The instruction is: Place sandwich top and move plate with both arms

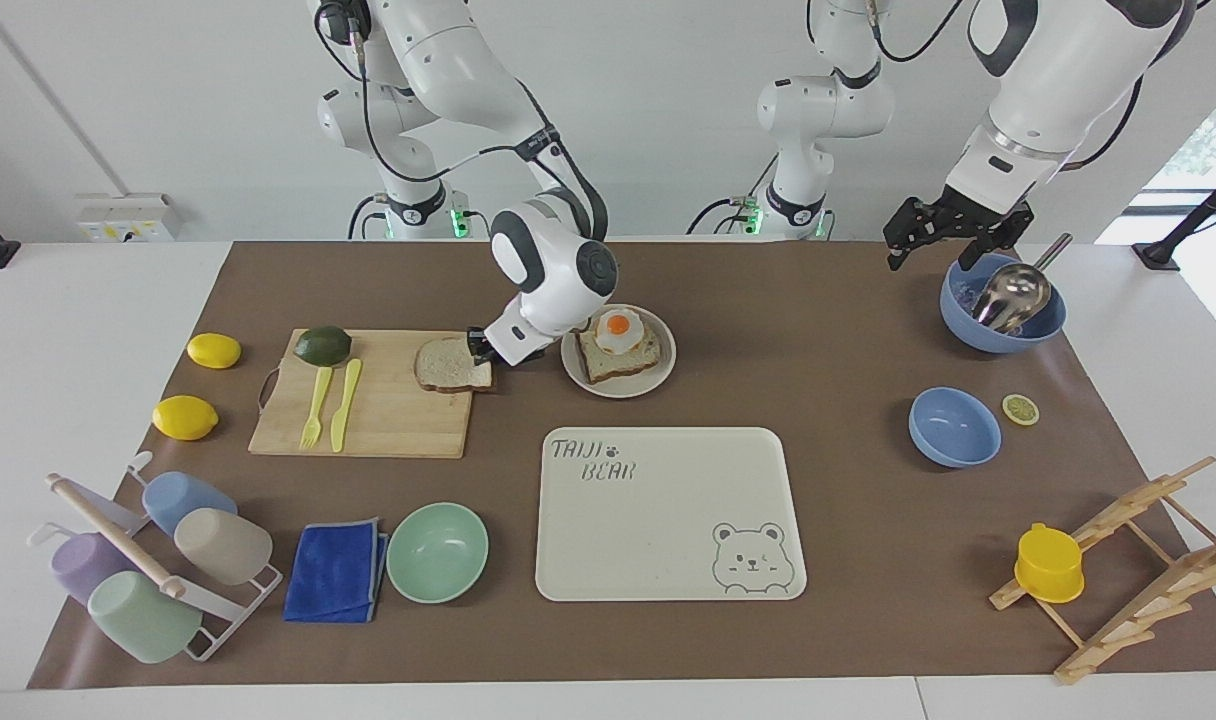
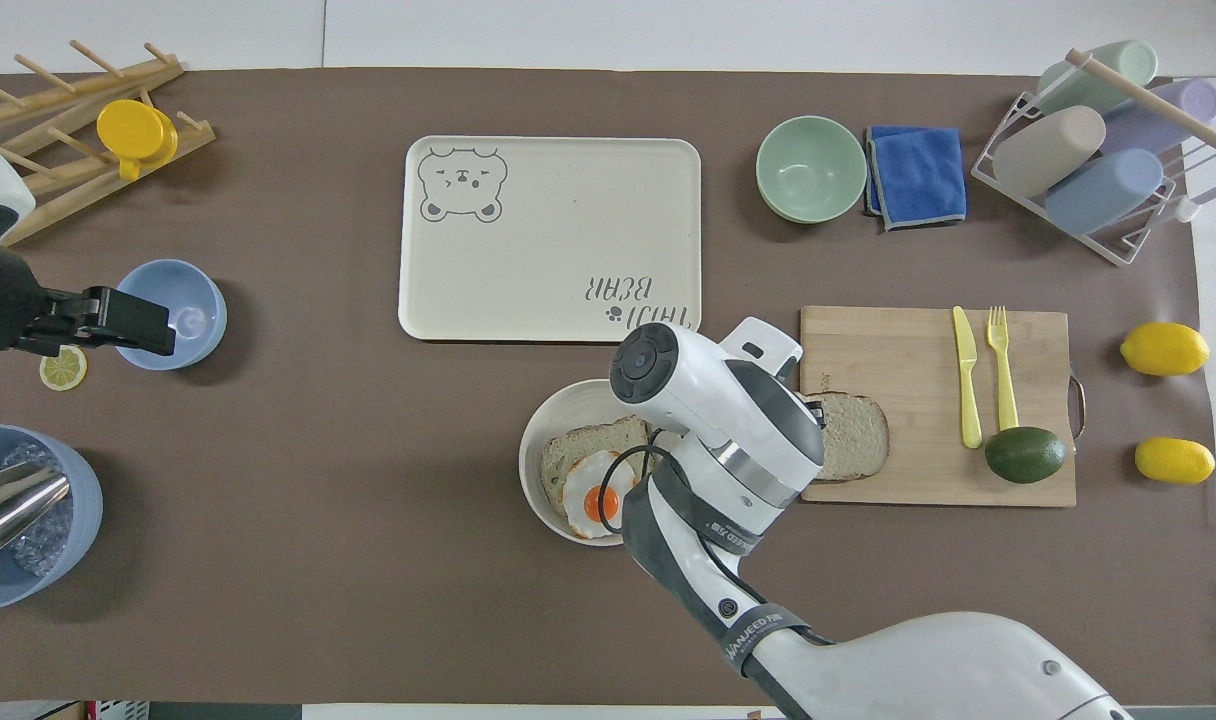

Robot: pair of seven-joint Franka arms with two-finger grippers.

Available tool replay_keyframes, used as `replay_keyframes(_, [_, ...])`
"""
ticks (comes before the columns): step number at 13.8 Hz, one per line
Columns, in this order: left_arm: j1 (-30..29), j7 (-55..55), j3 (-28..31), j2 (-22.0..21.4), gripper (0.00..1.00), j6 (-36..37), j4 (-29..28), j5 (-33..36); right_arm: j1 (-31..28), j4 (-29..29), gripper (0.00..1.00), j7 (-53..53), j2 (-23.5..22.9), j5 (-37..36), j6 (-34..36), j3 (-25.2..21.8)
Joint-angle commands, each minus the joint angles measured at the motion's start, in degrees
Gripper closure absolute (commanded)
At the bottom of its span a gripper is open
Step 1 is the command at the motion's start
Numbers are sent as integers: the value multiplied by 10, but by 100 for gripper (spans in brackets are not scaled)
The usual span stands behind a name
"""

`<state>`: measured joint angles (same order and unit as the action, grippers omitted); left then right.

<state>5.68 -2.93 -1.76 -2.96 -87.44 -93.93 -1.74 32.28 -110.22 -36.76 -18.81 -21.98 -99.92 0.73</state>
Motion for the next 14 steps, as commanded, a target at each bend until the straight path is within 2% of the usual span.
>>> replay_keyframes(1, [1, 3, 2, -10, 0, 3, -7, 8, 12, 104, 100, 19, -17, -3, 90, 10])
replay_keyframes(3, [1, 3, 2, -10, 0, 3, -7, 8, 38, 196, 100, 18, -43, 0, 153, 41])
replay_keyframes(4, [1, 3, 2, -10, 0, 3, -7, 8, 51, 212, 100, 12, -48, 7, 158, 54])
replay_keyframes(7, [1, 3, 2, -10, 0, 3, -7, 8, 88, 215, 100, 8, -48, 16, 152, 60])
replay_keyframes(14, [1, 3, 2, -10, 0, 3, -7, 8, 102, 210, 100, -12, -51, 62, 88, 66])
